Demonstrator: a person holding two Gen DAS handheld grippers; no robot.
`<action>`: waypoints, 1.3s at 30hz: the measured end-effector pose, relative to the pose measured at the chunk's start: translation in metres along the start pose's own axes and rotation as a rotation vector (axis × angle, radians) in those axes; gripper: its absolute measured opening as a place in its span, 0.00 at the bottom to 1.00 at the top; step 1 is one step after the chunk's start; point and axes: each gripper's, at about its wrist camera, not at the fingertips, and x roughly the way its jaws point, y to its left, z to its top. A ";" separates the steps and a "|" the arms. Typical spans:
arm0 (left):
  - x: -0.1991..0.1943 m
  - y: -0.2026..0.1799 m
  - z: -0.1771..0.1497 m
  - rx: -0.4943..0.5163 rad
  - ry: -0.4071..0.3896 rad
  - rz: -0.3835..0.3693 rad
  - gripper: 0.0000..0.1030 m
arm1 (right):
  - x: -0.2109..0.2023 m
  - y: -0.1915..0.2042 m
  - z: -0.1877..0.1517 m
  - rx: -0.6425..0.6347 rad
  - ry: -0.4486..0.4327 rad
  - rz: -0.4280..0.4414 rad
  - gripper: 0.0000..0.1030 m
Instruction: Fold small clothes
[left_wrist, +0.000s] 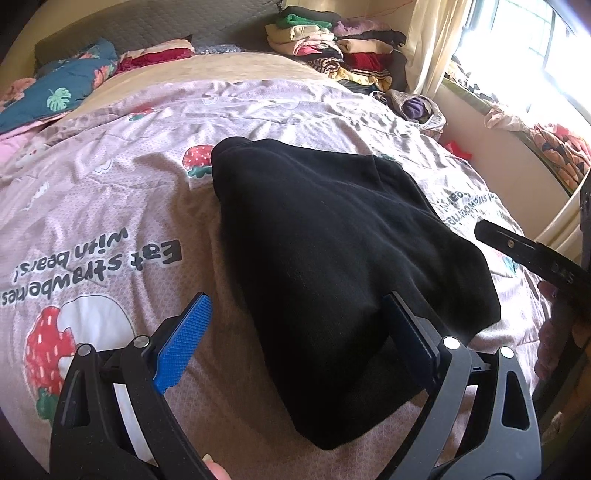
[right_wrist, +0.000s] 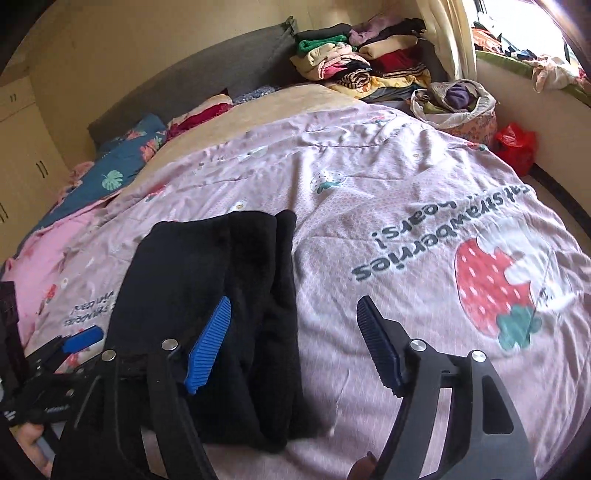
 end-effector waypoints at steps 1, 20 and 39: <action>-0.001 -0.001 -0.001 0.002 0.000 0.003 0.84 | -0.002 0.000 -0.004 0.008 0.006 0.010 0.70; 0.008 -0.010 -0.011 -0.034 0.048 -0.056 0.84 | 0.002 -0.002 -0.037 -0.014 0.071 0.063 0.08; -0.015 -0.012 -0.015 -0.040 0.033 -0.056 0.91 | -0.057 -0.004 -0.055 0.011 -0.033 -0.034 0.89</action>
